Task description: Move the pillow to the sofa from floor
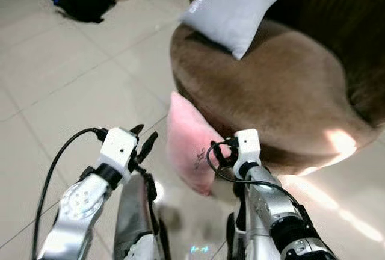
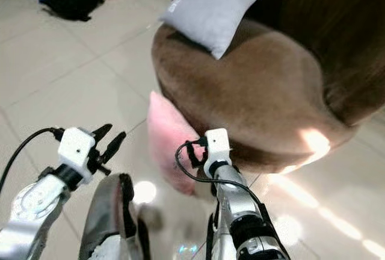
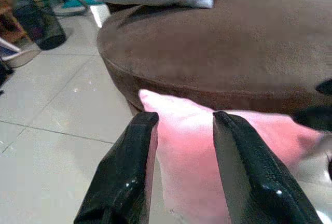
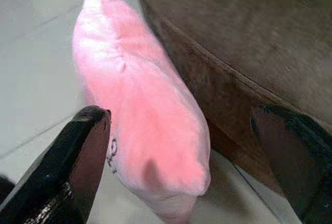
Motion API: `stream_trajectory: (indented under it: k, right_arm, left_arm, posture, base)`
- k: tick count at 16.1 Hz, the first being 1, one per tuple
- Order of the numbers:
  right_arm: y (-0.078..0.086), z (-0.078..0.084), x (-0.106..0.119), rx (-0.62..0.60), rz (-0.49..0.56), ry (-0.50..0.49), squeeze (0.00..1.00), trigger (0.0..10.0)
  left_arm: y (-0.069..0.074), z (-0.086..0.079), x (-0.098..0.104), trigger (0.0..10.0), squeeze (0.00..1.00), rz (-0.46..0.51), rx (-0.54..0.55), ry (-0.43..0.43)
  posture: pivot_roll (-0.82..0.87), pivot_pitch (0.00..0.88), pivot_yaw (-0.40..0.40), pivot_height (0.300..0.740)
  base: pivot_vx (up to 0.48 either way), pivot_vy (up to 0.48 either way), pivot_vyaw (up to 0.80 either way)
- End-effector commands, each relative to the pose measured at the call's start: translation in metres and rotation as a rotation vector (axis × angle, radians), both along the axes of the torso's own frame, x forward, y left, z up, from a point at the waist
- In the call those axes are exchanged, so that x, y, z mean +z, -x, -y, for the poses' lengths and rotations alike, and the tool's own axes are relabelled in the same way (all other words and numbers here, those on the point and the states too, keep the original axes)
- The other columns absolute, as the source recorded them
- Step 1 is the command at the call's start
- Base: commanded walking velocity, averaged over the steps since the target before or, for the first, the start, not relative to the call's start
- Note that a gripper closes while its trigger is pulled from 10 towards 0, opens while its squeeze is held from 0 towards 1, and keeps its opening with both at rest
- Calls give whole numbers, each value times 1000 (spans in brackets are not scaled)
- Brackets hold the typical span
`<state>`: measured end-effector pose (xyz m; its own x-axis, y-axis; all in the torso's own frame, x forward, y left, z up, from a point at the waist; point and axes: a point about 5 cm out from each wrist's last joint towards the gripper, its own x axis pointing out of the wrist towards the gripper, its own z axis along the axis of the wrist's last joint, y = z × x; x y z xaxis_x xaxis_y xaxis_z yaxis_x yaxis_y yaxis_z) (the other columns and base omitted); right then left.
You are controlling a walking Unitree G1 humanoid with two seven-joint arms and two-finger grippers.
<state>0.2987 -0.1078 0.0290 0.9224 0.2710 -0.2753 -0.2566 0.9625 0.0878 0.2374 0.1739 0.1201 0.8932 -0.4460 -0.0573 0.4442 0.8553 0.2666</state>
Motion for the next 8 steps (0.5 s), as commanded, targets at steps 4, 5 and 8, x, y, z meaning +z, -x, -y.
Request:
stream_trajectory:
  k: [4, 5, 8]
  right_arm:
    - [-7, 23, 0, -96, 20, -20, 1000, 10000]
    - [-6, 24, 0, -95, 25, -12, 1000, 10000]
    - [-6, 19, -2, -80, 41, 41, 1000, 10000]
  left_arm:
    - [1, 4, 16, 10000, 0, -5, -110, -4]
    - [2, 4, 16, 10000, 0, -7, -114, -8]
    - [5, 4, 22, 10000, 0, -18, -137, -13]
  posture:
    - [142, 303, 96, 511]
    - [147, 301, 98, 511]
    - [174, 317, 108, 511]
  base:
    - [0, 0, 0]
    - [0, 0, 0]
    - [0, 0, 0]
